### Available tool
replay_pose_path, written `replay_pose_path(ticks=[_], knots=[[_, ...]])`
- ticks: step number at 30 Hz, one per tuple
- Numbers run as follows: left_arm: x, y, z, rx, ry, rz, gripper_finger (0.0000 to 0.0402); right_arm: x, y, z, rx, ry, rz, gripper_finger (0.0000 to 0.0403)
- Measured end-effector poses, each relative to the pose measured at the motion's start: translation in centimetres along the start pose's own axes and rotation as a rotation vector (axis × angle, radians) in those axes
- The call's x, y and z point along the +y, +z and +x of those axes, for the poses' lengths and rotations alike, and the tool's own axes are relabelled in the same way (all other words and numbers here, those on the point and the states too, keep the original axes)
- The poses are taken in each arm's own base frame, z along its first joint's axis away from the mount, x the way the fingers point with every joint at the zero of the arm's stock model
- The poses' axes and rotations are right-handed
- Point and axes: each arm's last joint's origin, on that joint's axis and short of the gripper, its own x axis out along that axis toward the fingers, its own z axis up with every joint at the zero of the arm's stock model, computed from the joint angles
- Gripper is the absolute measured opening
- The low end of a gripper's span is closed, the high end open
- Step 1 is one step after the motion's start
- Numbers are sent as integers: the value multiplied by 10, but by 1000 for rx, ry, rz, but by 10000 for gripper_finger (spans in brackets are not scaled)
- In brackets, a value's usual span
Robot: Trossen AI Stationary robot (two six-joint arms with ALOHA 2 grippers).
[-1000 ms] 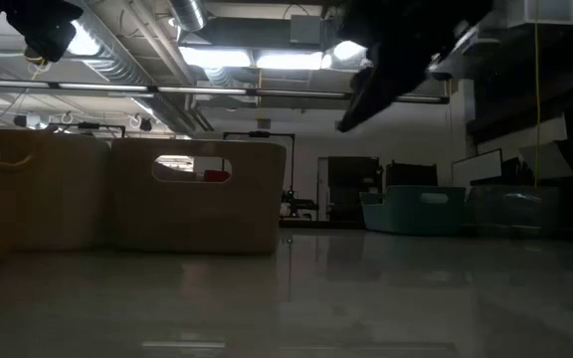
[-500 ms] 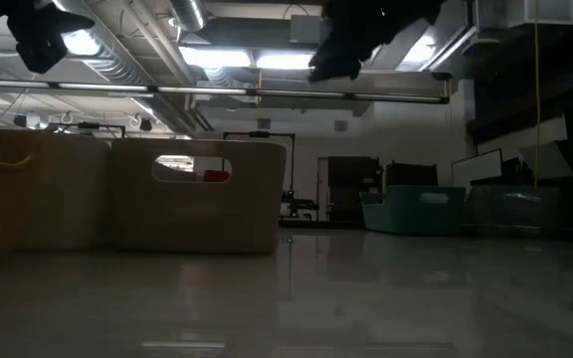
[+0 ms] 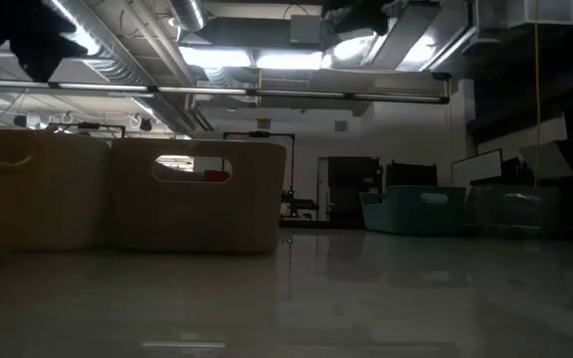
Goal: Sort blocks
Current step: Put the yellow block into the dark blue bin
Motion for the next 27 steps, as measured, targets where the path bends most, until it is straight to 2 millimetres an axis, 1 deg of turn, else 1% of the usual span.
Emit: replay_pose_path(ticks=[3,5,7,12,16,19,21,23,27], knots=[[12,-5,-8,4,4,-28,148,1,-4,-7,68,-15,99,237],[17,-5,-12,-12,-6,-50,148,1,-8,-8,110,-24,149,237],[17,-2,-13,-28,1,-55,148,1,-13,-9,163,-35,187,237],[15,-3,-11,-29,-7,-32,148,0,-25,-12,279,-63,261,237],[9,3,-9,-100,-51,-94,148,0,-27,-13,300,-72,292,237],[4,1,-4,-147,-72,-81,148,1,-27,-13,305,-55,298,237],[1,-3,1,-169,-78,-64,148,1,-29,-13,328,-45,304,237],[-2,-11,7,-172,-79,-60,148,1,-33,-15,370,-39,317,237],[-6,-28,18,-176,-84,-108,148,2,-45,-21,502,-69,362,237]])
